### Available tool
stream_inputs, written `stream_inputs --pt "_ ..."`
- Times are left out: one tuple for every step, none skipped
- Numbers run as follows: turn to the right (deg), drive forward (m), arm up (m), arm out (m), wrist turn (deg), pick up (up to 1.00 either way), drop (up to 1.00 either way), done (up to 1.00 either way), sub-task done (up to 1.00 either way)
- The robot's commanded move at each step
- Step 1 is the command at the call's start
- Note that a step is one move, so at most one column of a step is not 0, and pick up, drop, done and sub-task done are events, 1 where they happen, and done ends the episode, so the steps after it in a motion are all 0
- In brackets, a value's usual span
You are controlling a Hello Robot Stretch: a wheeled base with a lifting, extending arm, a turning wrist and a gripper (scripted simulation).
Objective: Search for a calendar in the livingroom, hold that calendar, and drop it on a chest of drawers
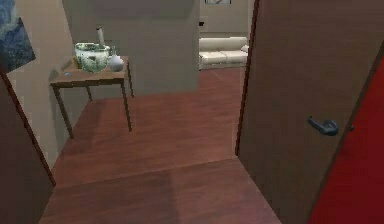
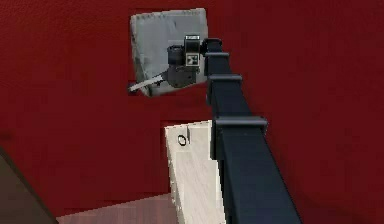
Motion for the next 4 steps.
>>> stream_inputs --pt "0.0 0.00 0.00 0.00 45.0 0.00 0.00 0.00 0.00" --pt "0.0 0.00 0.00 0.00 0.0 0.00 1.00 0.00 0.00" --pt "0.0 0.00 0.00 -0.10 0.0 0.00 0.00 0.00 0.00" --pt "0.0 0.00 0.00 0.00 0.0 0.00 0.00 1.00 0.00"
